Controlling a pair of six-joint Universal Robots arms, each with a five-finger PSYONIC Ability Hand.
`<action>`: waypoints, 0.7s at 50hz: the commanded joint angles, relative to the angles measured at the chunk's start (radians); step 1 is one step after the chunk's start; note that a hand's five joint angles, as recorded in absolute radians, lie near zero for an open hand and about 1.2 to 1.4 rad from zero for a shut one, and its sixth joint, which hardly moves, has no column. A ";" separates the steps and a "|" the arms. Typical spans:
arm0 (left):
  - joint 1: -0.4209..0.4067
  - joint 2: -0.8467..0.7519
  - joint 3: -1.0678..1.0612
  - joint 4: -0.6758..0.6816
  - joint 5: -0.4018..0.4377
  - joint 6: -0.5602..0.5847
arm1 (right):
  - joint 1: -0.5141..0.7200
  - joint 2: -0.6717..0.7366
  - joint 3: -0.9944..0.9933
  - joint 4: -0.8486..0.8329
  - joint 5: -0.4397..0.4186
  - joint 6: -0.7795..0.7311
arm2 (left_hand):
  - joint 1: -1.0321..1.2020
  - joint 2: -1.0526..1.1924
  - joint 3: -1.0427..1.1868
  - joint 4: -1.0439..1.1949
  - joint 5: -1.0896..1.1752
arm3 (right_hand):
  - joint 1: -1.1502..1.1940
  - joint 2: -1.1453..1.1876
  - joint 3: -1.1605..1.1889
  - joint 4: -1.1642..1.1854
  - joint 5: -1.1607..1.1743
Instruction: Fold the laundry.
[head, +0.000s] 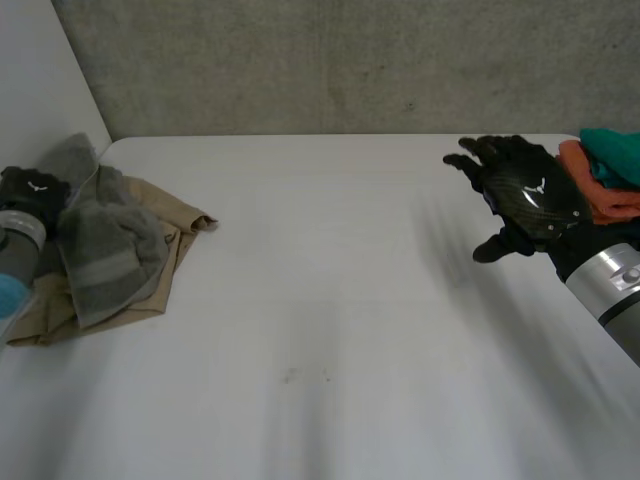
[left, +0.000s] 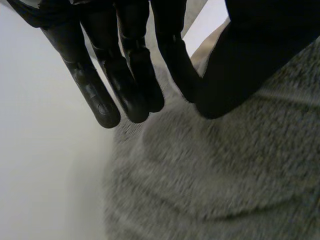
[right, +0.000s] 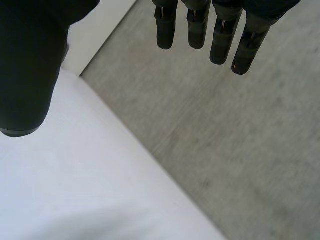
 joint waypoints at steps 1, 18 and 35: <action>-0.161 0.184 -0.065 0.014 0.027 -0.241 | -0.019 0.011 -0.081 0.178 0.078 -0.117 | 0.233 0.250 0.257 0.249 0.262 | -0.028 -0.044 -0.036 -0.057 -0.066; -0.559 0.273 -0.136 0.027 0.012 -0.449 | -0.009 0.017 -0.088 0.215 0.225 -0.149 | -0.759 -0.741 -0.734 -0.743 -0.729 | -0.028 -0.044 -0.036 -0.057 -0.066; -0.048 0.096 -0.094 0.016 -0.010 0.199 | -0.007 0.072 -0.096 0.218 0.216 -0.156 | -0.827 -0.809 -0.802 -0.811 -0.797 | -0.028 -0.044 -0.036 -0.057 -0.066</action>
